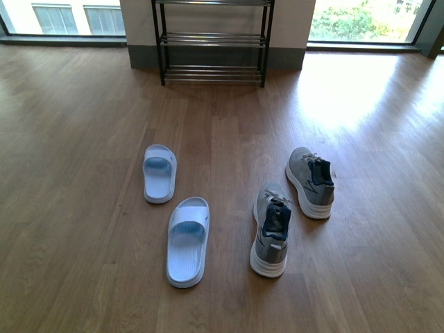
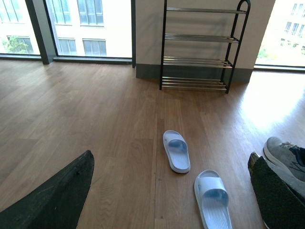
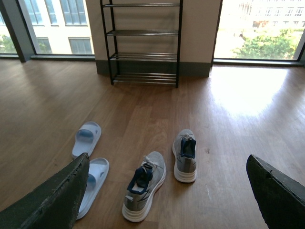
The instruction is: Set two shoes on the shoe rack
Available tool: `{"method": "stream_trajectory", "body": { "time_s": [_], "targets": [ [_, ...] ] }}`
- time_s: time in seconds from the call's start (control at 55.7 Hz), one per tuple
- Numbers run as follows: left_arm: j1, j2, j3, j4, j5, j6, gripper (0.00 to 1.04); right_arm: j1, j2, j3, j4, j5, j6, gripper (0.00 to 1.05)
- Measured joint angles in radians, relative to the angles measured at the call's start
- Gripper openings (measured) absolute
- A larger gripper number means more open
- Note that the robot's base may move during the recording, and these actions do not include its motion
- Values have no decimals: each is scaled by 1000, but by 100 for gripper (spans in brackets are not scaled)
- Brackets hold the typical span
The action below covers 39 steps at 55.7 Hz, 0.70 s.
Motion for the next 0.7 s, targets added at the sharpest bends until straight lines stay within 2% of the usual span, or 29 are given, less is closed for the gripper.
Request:
{"method": "stream_trajectory", "body": {
  "time_s": [0.7],
  "targets": [
    [0,0,0,0,0,0,95,0,0,0,0,0,0,96]
  ]
}}
